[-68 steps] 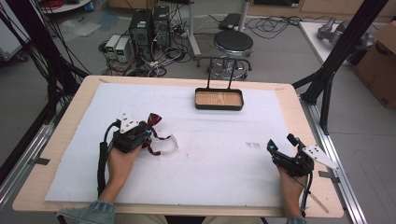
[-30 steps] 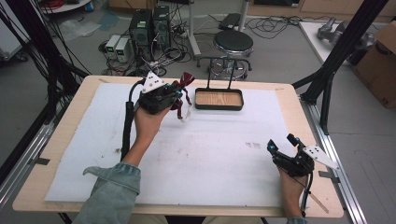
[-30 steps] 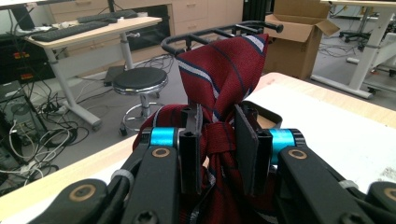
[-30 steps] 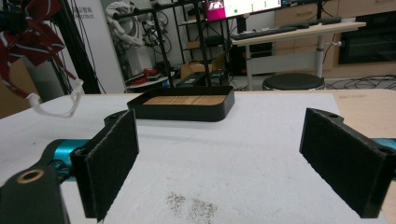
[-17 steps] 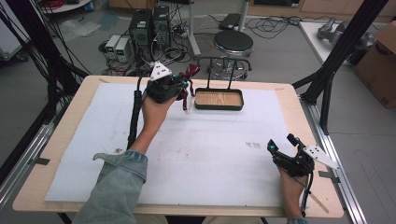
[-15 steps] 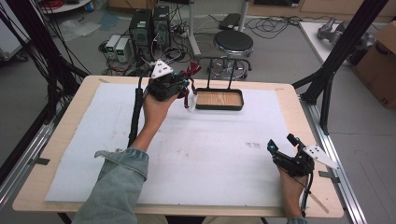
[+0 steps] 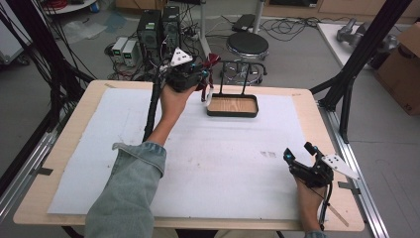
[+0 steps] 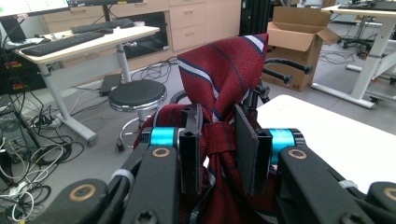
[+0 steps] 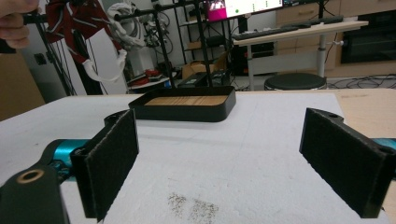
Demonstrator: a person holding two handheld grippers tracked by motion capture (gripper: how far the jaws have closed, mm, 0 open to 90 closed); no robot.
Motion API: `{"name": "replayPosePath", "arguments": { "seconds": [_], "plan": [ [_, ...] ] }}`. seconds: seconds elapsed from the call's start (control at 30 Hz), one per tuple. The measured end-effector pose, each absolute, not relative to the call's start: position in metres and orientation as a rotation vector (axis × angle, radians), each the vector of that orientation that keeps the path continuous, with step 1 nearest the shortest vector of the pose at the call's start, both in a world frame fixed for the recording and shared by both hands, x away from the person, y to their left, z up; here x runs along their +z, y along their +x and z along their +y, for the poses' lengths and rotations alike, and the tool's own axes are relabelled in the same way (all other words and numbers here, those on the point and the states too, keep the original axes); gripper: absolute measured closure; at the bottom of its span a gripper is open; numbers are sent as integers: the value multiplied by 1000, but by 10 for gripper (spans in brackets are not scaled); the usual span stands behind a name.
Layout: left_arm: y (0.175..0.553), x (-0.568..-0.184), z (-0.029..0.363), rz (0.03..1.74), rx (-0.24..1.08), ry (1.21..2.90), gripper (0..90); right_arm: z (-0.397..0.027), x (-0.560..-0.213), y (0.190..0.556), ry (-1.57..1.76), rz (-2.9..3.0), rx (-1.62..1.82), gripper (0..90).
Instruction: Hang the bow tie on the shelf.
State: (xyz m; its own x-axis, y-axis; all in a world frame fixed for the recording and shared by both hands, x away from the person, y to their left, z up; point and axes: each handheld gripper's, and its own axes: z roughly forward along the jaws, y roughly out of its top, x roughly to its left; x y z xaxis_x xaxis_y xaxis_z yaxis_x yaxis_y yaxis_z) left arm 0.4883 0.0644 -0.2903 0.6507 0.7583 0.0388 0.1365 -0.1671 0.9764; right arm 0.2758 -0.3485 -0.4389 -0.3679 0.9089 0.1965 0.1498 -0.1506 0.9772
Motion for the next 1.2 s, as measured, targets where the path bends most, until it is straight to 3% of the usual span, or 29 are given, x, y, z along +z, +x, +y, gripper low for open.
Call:
{"name": "replayPosePath", "arguments": {
  "seconds": [0.77,1.2],
  "plan": [
    [519,-292,55,737,665,1649,723,-349,-439,276,1223,1499,1581,108],
    [536,-309,63,830,703,1701,723,-349,-439,277,1214,1504,1579,108]
  ]
}}
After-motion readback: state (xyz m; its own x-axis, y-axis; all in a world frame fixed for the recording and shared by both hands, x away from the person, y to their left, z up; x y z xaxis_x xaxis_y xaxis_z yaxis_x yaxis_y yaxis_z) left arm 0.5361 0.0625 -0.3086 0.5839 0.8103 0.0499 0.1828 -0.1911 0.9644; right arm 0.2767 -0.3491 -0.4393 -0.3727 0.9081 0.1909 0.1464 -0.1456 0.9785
